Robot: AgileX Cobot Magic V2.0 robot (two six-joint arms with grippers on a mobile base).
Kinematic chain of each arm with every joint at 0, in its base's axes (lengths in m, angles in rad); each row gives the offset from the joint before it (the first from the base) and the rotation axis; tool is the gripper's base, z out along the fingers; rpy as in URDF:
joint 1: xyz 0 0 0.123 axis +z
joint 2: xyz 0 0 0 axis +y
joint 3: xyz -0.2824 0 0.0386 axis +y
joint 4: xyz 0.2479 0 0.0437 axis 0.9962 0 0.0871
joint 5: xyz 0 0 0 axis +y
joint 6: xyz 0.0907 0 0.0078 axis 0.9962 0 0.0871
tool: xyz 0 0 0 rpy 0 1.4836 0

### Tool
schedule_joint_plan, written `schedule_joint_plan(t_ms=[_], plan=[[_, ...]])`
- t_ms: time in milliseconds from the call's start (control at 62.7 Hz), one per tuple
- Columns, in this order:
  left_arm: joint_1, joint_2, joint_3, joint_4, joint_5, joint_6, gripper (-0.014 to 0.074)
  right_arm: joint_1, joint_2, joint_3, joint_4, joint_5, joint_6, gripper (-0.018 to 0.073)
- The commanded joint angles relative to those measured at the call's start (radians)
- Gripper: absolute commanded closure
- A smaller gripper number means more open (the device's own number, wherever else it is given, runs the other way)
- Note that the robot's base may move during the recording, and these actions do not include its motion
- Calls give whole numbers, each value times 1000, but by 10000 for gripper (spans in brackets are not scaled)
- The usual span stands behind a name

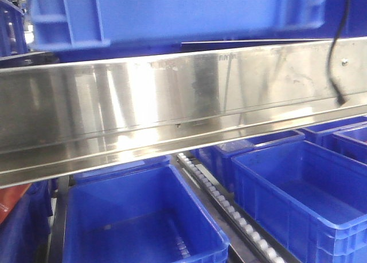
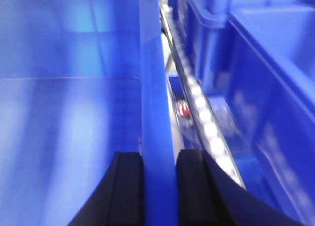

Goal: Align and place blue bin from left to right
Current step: 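Lower the bin onto the upper shelf with both grippers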

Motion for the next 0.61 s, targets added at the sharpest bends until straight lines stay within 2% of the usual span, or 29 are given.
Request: schedule_joint_plan(t_ms=[0, 48, 144, 255, 335, 399, 495, 590], plan=[[1, -12, -4, 63, -33, 14, 596, -22, 0, -14, -80, -116, -2, 622], [1, -8, -4, 63, -28, 14, 561, -22, 3, -14, -80, -114, -2, 587], [1, -5, -4, 63, -26, 14, 430, -22, 5, -14, -80, -94, -2, 415], [1, -5, -4, 63, -26, 14, 199, -22, 2, -14, -80, -67, -2, 165], [1, -5, -4, 63, -26, 14, 62, -22, -7, -14, -80, -40, -2, 41], [1, -9, -4, 63, -24, 14, -1, -22, -19, -14, -80, -30, -2, 1], [1, -32, -4, 38, -24, 14, -2, -22, -53, -14, -80, -11, -2, 3], [1, -66, -4, 15, -24, 16, 17, -22, -101, -14, -69, 24, -2, 76]])
